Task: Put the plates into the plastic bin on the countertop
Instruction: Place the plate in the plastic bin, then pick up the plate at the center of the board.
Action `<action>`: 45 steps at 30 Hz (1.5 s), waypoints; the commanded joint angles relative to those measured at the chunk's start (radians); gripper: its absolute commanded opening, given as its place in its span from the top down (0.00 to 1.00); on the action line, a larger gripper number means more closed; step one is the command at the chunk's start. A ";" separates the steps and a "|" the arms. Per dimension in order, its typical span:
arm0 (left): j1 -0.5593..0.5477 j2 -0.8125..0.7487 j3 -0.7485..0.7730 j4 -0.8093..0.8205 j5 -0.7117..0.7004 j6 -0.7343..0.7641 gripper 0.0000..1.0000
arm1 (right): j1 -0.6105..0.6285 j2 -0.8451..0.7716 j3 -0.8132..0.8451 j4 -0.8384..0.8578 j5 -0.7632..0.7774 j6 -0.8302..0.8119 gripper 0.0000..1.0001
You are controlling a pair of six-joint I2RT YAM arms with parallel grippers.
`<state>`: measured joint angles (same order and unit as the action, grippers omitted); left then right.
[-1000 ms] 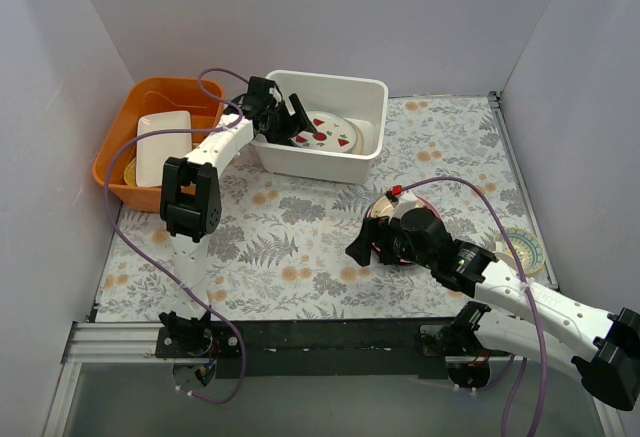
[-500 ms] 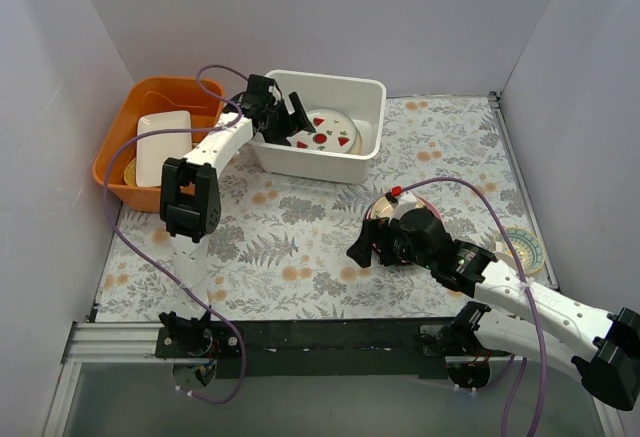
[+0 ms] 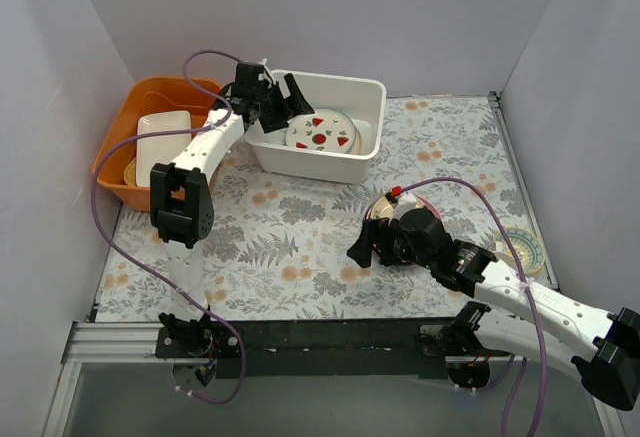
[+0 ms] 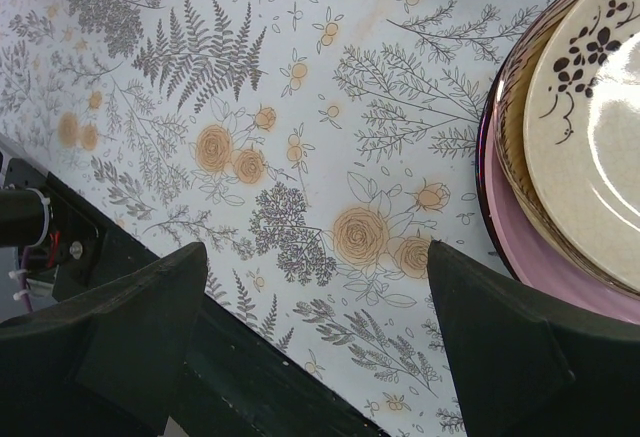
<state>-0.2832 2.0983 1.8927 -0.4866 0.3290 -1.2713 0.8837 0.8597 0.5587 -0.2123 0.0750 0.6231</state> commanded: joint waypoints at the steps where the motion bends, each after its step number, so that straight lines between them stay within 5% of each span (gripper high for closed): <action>1: 0.003 -0.145 -0.024 0.074 0.070 0.013 0.08 | -0.003 0.001 0.018 -0.004 0.008 -0.008 0.02; 26: -0.132 -0.570 -0.437 0.214 0.170 -0.051 0.02 | -0.025 -0.004 0.112 -0.179 0.045 0.020 0.02; 38: -0.266 -0.774 -0.753 0.313 0.091 -0.148 0.02 | -0.377 -0.036 0.126 -0.306 -0.161 -0.040 0.02; 45: -0.347 -0.814 -0.874 0.336 0.051 -0.181 0.02 | -0.474 -0.054 0.072 -0.289 -0.241 -0.059 0.02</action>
<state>-0.5880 1.3312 1.0542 -0.1917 0.4175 -1.4296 0.4377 0.8238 0.6453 -0.5152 -0.0879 0.5930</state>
